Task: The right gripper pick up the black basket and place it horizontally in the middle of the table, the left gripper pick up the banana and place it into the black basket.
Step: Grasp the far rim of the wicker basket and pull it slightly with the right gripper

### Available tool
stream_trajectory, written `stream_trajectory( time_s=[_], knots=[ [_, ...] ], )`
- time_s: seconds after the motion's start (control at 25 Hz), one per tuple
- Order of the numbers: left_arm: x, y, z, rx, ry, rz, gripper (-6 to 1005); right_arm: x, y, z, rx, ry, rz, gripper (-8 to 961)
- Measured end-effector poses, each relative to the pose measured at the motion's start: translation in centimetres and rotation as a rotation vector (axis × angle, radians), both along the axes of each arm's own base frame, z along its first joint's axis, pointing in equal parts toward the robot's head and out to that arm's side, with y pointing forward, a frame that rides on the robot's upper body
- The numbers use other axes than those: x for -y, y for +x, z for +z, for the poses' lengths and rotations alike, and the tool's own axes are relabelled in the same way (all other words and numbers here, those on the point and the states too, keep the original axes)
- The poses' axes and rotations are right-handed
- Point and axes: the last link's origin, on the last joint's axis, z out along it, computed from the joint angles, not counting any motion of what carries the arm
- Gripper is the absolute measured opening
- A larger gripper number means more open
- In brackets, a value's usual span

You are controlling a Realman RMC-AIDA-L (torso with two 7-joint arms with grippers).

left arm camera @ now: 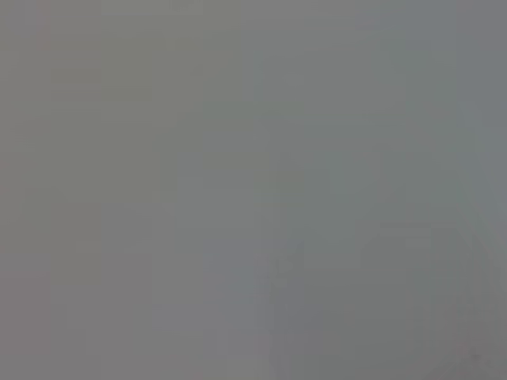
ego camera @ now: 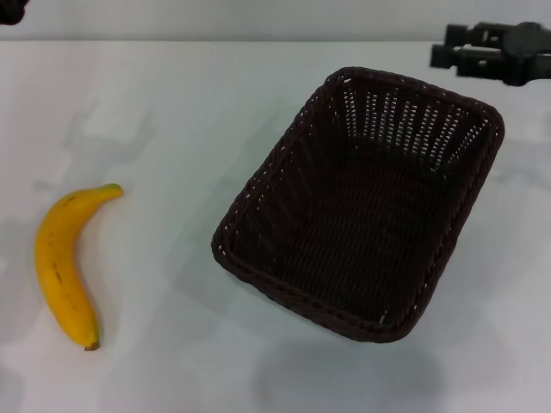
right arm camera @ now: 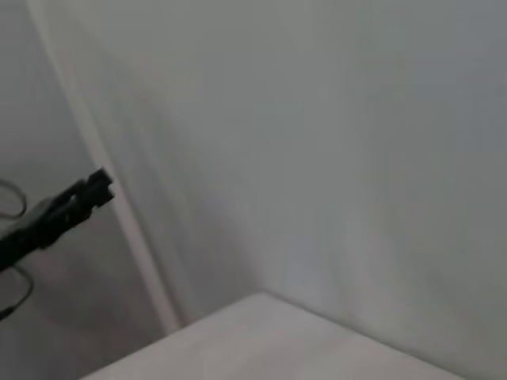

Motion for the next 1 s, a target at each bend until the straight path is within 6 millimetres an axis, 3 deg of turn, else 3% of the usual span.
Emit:
stream_trajectory(
  time_s=[0.56, 1.0],
  knots=[
    [0.0, 0.3, -0.6, 0.000, -0.018, -0.013, 877, -3.0, -0.8, -0.4, 0.193, 0.003, -0.025, 649],
    [-0.5, 0.8, -1.2, 0.002, -0.035, -0.024, 877, -3.4, -1.2, 0.4, 0.344, -0.073, -0.049, 585]
  ],
)
